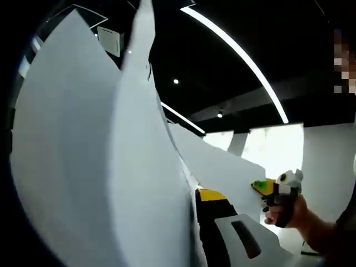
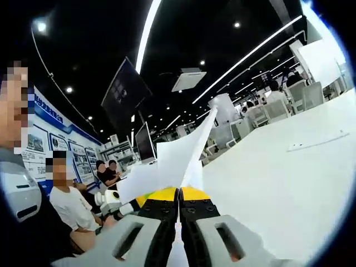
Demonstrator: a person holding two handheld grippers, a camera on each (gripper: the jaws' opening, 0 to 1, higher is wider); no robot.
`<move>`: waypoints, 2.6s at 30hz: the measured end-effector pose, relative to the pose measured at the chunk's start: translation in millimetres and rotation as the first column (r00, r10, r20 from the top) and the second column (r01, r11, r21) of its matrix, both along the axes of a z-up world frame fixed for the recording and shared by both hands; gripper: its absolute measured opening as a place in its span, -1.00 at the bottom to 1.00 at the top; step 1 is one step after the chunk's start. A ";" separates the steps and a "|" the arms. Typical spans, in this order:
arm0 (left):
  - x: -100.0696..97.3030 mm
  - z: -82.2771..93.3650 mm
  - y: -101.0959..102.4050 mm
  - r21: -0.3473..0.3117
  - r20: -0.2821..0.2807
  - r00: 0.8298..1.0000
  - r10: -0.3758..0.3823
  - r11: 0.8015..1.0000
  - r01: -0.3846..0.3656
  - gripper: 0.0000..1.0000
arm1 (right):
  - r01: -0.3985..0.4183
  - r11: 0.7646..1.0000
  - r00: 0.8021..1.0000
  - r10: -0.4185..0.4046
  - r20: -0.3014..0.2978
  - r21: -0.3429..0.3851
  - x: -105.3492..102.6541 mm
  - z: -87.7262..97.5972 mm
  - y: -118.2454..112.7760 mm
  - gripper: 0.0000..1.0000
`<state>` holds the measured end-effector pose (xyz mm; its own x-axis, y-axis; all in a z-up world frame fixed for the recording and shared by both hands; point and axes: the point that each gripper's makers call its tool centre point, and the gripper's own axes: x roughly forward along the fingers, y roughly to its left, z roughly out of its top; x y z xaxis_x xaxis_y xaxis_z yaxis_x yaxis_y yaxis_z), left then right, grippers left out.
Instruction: Organize the stack of printing papers by aligning and flattening the scattered papers on the table
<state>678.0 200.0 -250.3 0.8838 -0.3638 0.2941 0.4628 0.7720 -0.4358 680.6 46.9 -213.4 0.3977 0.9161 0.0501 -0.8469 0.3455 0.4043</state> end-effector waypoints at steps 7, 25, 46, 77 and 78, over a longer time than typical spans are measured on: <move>0.1 -0.8 -1.4 0.007 -0.004 1.000 -0.002 1.000 0.002 -0.76 | 0.004 1.000 1.000 -0.004 0.009 0.009 2.2 -2.6 -4.2 -1.00; 0.2 -0.4 -2.9 0.000 -0.007 1.000 -0.009 1.000 0.009 -0.68 | -0.020 1.000 1.000 0.020 0.004 -0.017 4.0 -28.1 -2.2 -1.00; 0.8 0.1 -2.0 -0.009 -0.007 1.000 -0.010 1.000 0.010 -0.65 | -0.130 0.988 0.989 0.125 -0.073 -0.077 -26.5 -56.5 16.6 -1.00; 1.2 -0.6 -1.6 -0.001 -0.009 1.000 -0.007 1.000 0.007 -0.66 | -0.202 0.974 0.974 0.188 -0.125 -0.107 -60.5 -70.1 27.4 -1.00; 1.3 -0.6 -1.5 -0.001 -0.009 1.000 -0.006 1.000 0.006 -0.66 | -0.167 0.979 0.982 0.155 -0.106 -0.119 -57.7 -69.8 26.0 -1.00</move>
